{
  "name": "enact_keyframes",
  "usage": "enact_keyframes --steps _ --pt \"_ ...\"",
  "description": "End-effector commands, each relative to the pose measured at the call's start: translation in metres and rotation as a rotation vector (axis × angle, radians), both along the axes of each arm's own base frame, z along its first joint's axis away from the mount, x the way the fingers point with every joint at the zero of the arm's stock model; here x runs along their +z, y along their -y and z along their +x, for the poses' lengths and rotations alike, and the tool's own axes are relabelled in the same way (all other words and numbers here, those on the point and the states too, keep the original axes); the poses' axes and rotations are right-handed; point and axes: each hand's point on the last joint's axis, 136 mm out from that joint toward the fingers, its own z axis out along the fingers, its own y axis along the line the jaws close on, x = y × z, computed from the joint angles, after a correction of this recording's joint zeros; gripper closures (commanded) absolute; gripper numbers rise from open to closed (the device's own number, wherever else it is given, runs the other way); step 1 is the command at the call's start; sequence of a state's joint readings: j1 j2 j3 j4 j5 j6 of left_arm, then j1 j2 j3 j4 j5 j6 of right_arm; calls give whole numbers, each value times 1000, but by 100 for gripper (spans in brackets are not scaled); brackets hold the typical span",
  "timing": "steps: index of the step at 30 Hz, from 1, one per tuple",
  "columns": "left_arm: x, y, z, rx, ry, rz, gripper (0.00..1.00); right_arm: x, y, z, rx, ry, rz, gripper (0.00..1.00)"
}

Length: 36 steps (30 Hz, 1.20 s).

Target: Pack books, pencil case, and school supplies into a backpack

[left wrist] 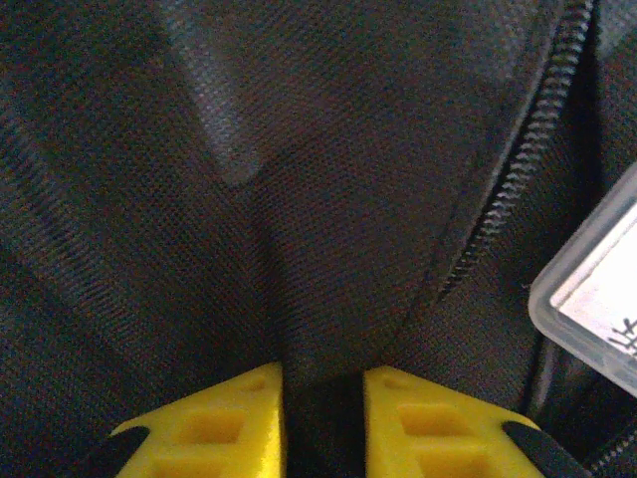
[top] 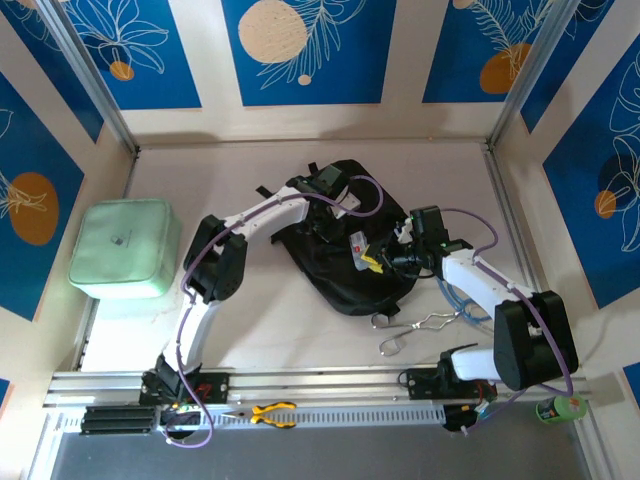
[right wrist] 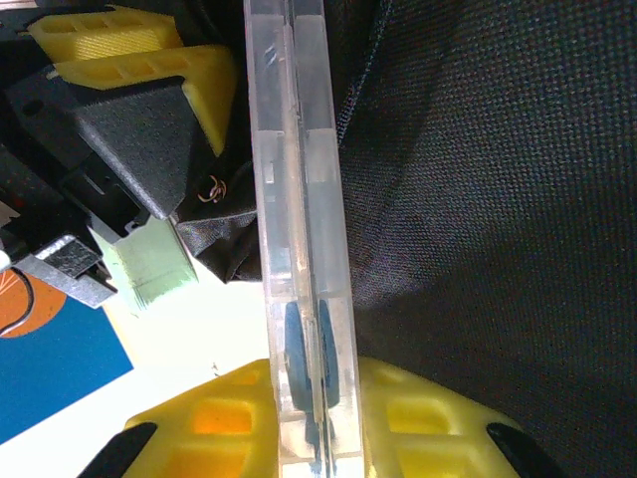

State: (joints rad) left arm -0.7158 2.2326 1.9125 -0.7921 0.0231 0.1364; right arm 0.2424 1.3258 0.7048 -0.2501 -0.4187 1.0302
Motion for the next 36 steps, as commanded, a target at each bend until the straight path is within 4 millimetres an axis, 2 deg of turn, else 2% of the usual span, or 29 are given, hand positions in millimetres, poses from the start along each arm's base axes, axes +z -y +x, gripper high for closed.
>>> enact_keyframes --steps 1,6,13,21,27,33,36 --pt "17 -4 1 13 30 -5 82 -47 27 -32 -101 -254 -139 97" --pt "41 2 3 25 55 -71 90 -47 27 -31 -96 -245 -135 97" --pt "60 4 0 30 67 -126 100 -43 22 -26 -71 -206 -115 96" --pt "81 12 -13 11 48 -218 100 -28 8 -13 5 -85 -52 96" --pt "85 17 -21 -2 24 -268 100 -12 -4 15 56 72 -9 95" --pt "79 13 -21 11 14 -256 100 5 -16 50 75 226 39 94" --pt "75 13 -20 23 -1 -258 100 6 -21 63 71 251 62 94"
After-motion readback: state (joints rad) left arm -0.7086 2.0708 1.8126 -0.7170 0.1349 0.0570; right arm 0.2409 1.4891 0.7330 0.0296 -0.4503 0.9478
